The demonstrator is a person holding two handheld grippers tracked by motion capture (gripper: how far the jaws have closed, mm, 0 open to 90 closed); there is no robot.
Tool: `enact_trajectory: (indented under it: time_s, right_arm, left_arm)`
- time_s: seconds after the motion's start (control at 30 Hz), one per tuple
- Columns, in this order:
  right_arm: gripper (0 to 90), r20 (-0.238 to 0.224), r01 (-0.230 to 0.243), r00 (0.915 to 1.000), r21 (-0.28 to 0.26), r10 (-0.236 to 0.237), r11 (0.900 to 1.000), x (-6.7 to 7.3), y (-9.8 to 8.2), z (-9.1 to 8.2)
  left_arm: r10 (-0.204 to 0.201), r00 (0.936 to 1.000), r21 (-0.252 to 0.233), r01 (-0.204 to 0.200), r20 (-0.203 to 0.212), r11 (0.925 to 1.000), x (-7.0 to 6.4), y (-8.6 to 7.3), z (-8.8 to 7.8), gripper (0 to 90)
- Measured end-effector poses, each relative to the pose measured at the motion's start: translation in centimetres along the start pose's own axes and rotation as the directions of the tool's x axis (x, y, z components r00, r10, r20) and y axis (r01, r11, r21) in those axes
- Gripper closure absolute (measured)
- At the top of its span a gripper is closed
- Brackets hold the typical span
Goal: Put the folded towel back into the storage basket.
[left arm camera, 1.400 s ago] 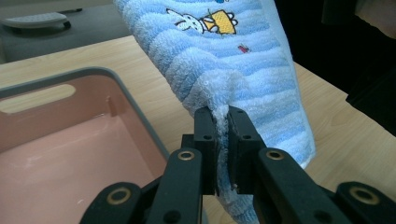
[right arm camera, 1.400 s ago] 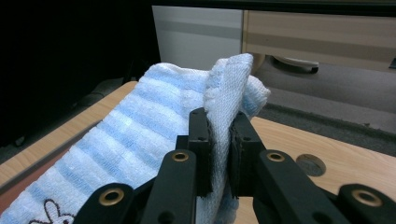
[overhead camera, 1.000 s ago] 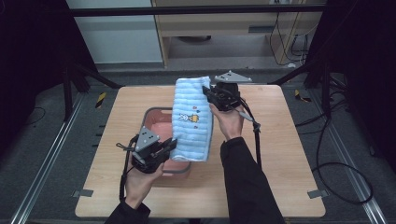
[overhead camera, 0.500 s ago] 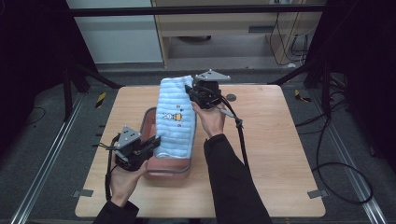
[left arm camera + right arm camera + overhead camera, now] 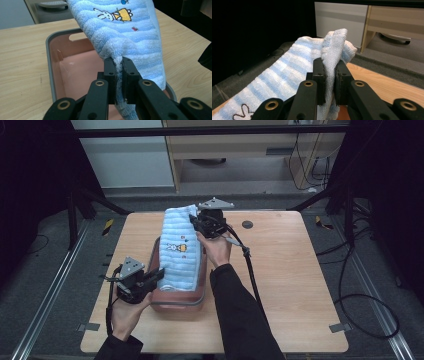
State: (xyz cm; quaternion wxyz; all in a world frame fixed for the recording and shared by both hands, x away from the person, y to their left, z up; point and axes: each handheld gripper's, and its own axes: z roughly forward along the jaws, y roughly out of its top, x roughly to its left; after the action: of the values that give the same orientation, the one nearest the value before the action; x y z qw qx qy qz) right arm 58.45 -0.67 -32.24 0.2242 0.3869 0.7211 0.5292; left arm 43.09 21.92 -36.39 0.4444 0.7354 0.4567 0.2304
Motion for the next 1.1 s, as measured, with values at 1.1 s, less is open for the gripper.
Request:
enact_trajectory:
  time_s: [1.1]
  right_arm:
    - [81.7, -0.004, -0.008, 1.0, 0.12, 0.009, 0.993, -0.4, -5.7, 3.3]
  left_arm:
    - [0.028, 0.9996, 0.156, -0.027, -0.004, 0.9874, 0.3, -3.3, 3.2, 83.7]
